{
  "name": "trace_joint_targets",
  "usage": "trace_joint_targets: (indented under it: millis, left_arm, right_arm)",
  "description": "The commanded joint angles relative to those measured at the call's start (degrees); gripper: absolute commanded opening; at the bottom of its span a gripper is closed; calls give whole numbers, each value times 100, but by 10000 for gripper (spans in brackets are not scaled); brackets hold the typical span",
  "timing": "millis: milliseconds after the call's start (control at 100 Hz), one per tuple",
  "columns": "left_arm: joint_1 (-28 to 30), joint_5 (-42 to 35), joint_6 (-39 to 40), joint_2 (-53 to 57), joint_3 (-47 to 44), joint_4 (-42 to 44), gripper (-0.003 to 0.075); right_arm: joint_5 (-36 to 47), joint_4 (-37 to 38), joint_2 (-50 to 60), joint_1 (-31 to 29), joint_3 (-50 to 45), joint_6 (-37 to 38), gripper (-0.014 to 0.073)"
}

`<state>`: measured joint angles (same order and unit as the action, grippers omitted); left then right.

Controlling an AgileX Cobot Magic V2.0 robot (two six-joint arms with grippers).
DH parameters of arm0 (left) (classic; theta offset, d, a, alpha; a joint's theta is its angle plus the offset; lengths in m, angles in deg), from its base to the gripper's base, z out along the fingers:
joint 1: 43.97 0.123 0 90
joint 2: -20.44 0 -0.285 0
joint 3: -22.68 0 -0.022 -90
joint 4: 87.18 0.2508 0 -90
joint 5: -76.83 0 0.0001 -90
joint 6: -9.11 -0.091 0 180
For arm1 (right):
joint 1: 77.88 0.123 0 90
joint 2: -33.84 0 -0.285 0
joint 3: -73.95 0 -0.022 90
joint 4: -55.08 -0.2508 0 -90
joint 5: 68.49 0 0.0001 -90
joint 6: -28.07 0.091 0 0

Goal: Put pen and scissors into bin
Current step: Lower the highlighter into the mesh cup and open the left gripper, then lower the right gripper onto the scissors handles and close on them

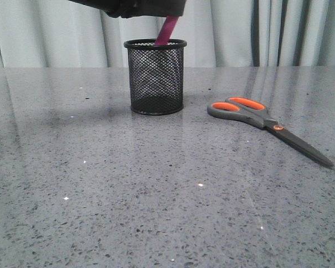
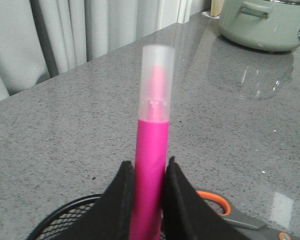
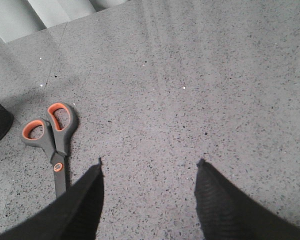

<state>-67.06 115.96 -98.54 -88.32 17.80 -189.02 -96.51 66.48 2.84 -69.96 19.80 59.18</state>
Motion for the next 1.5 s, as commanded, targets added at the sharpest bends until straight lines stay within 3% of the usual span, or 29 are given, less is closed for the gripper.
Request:
trace_joint_targets:
  millis: [0,410,480,720,820,910,1020,1170,1250,1390,1490]
  left_arm:
    - [54,209,-140,262,129,-519,-22]
    - [108,-110,-283,262,129,-519,-8]
    - [108,-86,-283,262,129,-519,58]
    - [108,-86,-270,327,129,-519,405]
    - [108,-27,-270,489,129,-519,459]
    - [147,66,-270,741,215,-519,459]
    - [357,717,-167,1233,254,-519,459]
    - [978,1768,879,2257,254,-464,458]
    - [1334,2096,1347,2794,254,-242,442]
    - [1589,2301,1654,3769,254,769,328]
    - [1372,2346,1679,4386,254,1703,194]
  right_arm:
    - [364,123,-80,-21,129,-45,372]
    - [415,123,-80,-21,2,-45,372]
    - [415,123,-80,-21,2,-45,372]
    - [415,123,-80,-21,2,-45,372]
    - [339,123,-80,-21,2,-45,372]
    - [285,123,-80,-21,2,-45,372]
    - [297,123,-80,-21,2,-45,372]
    - [405,-1,-80,-21,24,-83,369]
    - [673,-414,-80,17,151,-819,344]
    - [1225,-1571,-201,335,733,-2579,302]
    - [802,-1739,-676,684,1406,-2804,296]
